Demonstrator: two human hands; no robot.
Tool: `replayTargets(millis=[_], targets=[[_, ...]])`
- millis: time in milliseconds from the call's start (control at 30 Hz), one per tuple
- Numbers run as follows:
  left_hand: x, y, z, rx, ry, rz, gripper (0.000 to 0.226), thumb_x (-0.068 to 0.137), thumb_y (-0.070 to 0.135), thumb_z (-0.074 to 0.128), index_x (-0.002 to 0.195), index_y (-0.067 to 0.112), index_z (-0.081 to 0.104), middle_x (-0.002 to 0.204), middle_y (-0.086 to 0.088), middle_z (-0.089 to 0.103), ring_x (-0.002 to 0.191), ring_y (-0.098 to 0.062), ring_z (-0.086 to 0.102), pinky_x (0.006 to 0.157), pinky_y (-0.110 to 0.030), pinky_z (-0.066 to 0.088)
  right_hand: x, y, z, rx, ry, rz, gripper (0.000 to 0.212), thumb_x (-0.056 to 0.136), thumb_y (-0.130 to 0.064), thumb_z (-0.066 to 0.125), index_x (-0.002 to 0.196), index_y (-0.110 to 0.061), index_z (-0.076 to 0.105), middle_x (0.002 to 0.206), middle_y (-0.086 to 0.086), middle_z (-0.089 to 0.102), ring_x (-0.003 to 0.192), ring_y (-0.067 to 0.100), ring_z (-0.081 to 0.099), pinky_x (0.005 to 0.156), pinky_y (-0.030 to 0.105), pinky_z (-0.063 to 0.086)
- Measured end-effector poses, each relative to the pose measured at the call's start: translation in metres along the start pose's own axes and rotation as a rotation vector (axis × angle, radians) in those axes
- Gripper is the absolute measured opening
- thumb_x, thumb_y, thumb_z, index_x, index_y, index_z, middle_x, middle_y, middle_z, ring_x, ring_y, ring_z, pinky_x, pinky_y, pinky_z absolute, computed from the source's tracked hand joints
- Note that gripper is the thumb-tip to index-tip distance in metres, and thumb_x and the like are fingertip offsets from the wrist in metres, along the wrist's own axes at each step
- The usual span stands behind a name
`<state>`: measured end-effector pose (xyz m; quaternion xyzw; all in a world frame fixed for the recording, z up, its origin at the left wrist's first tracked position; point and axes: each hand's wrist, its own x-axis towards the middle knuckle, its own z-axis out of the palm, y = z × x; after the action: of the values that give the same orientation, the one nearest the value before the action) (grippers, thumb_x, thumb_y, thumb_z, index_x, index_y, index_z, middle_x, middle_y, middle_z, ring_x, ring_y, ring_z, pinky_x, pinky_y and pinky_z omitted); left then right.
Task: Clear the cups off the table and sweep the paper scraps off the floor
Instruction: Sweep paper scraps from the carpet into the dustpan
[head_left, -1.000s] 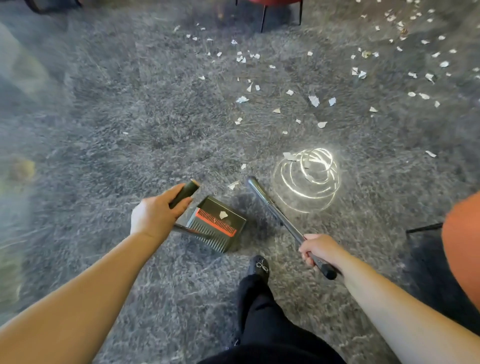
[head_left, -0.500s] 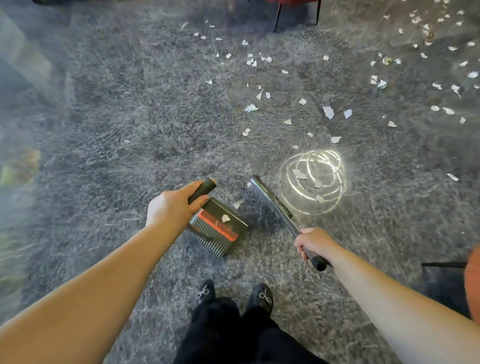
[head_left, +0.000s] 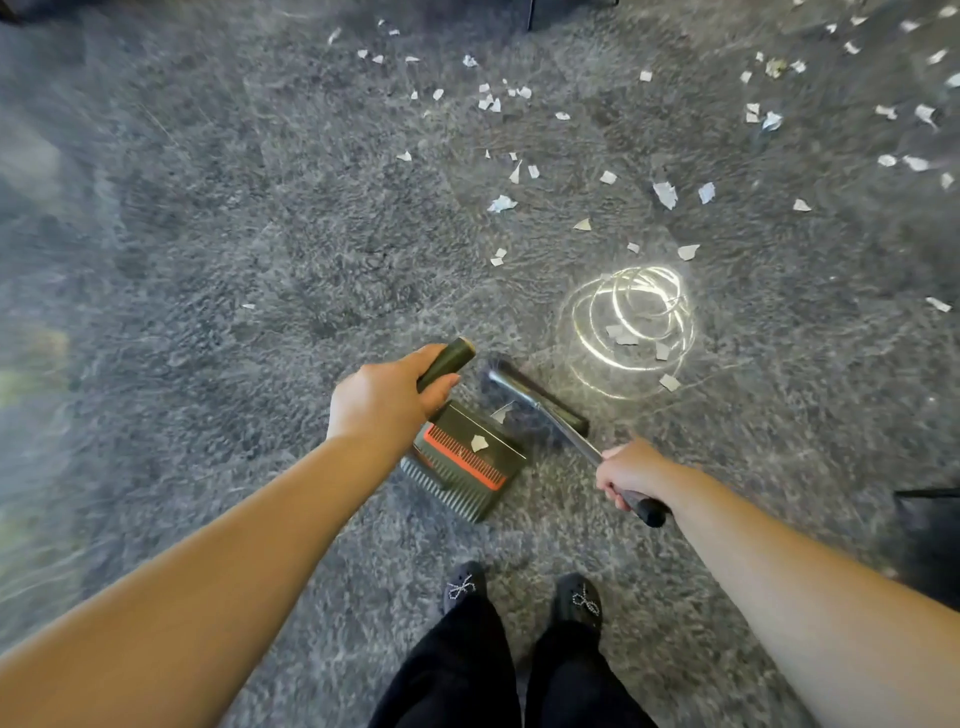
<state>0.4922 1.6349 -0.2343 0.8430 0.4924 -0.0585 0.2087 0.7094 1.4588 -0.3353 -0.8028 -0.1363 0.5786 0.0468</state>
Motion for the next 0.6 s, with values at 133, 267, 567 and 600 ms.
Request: replayTargets(millis=[133,267,567,600], targets=[[0.008,0.002,-0.001,-0.015,0.01,0.038,0.039,0.093,0.06,0.042,0.129,0.048,0.048,0.085,0.002,0.067,0.079,-0.024,0.064,0.066,-0.032,0.052,-0.022,0.016,0.027,0.03,-0.051,0.028,0.063,0.081,0.006,0.049,0.142,-0.007,0.042,0.086,0.018,0.069,0.05,0.019,0.052,0.051,0.027,0.043],[0.013,-0.003,-0.002,-0.002,0.001,0.058,0.042,0.092,0.063,0.041,0.131,0.047,0.047,0.087,0.0,0.068,0.079,-0.025,0.064,0.06,-0.031,0.049,-0.06,0.016,0.041,0.117,-0.145,0.011,0.057,0.085,0.005,0.049,0.141,0.0,0.04,0.066,0.011,0.055,0.045,0.017,0.046,0.043,0.022,0.038],[-0.003,-0.018,-0.007,-0.023,-0.023,0.074,0.038,0.093,0.06,0.043,0.129,0.048,0.048,0.076,0.002,0.062,0.072,-0.025,0.062,0.059,-0.031,0.05,-0.103,0.013,0.034,0.279,-0.076,-0.032,0.055,0.088,0.005,0.049,0.142,0.0,0.038,0.065,0.011,0.051,0.044,0.015,0.044,0.036,0.018,0.034],[-0.004,-0.019,-0.007,-0.021,-0.024,0.077,0.038,0.093,0.06,0.042,0.129,0.048,0.048,0.077,0.001,0.062,0.072,-0.026,0.062,0.059,-0.032,0.051,-0.099,0.013,0.034,0.285,-0.058,-0.025,0.058,0.088,0.006,0.048,0.143,-0.001,0.037,0.066,0.011,0.052,0.043,0.015,0.044,0.036,0.018,0.034]])
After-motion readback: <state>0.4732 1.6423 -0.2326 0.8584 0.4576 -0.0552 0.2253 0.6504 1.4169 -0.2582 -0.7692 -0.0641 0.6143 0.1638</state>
